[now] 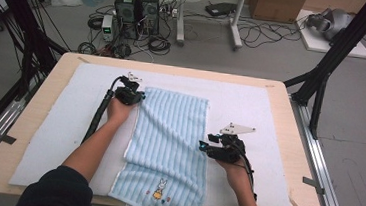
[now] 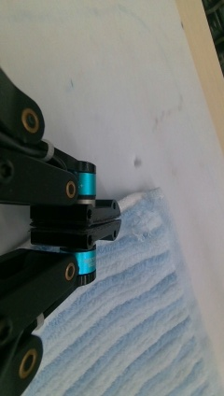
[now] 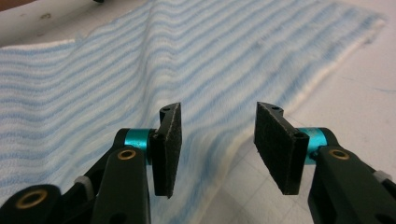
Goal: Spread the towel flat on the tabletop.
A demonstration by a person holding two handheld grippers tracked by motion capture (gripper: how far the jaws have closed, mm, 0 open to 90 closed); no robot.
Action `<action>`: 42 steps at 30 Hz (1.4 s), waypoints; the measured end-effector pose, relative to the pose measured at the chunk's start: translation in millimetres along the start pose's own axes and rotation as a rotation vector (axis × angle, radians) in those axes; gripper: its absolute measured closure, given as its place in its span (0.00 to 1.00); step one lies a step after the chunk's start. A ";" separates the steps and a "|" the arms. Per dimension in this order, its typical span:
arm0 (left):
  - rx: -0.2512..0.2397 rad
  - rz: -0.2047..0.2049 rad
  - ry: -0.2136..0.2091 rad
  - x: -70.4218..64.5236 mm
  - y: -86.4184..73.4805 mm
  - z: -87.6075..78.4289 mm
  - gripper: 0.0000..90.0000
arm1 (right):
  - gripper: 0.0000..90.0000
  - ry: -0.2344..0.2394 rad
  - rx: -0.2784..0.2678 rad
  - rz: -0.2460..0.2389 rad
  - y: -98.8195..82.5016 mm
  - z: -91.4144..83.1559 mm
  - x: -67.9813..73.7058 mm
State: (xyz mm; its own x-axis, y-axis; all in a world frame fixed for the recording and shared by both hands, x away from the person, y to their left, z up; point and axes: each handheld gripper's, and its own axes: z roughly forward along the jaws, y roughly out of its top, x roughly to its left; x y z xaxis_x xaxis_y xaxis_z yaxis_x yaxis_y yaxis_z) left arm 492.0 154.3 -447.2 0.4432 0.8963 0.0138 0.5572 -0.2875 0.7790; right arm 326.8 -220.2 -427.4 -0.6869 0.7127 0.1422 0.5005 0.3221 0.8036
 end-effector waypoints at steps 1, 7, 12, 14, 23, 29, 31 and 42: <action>-0.003 -0.025 -0.020 3.5 -0.7 -0.3 0.98 | 0.57 -0.003 -0.004 -0.001 0.1 0.7 -1.1; -0.011 -0.096 -0.086 11.8 -1.7 -8.0 0.68 | 0.57 -0.049 -0.001 0.031 8.3 14.4 -18.1; -0.028 -0.094 -0.167 10.9 -4.7 -17.7 0.58 | 0.55 -0.117 0.014 0.032 29.8 37.1 -41.8; -0.040 -0.100 -0.181 10.4 -6.9 -21.5 0.57 | 0.55 -0.143 0.031 0.047 38.2 49.0 -52.0; -0.037 -0.108 -0.205 13.4 -18.1 -27.7 0.56 | 0.68 -0.194 0.074 0.097 68.0 97.5 -77.6; -0.032 -0.101 -0.207 12.3 -19.8 -32.5 0.56 | 0.96 -0.232 0.119 0.085 74.5 110.0 -82.4; -0.037 -0.110 -0.209 11.0 -21.6 -33.7 0.56 | 0.97 -0.319 0.132 0.055 79.3 111.1 -84.3; -0.026 -0.013 -0.155 -11.8 -20.9 -20.6 0.60 | 0.75 -0.332 0.024 0.105 76.9 94.7 -75.4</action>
State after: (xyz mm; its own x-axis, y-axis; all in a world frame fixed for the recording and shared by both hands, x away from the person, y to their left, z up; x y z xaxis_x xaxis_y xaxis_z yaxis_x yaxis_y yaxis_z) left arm 460.6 156.8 -450.7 0.5401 0.8366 -0.0913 0.5458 -0.2657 0.7947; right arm 467.0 -190.2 -431.1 -0.4242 0.9053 0.0243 0.5741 0.2481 0.7803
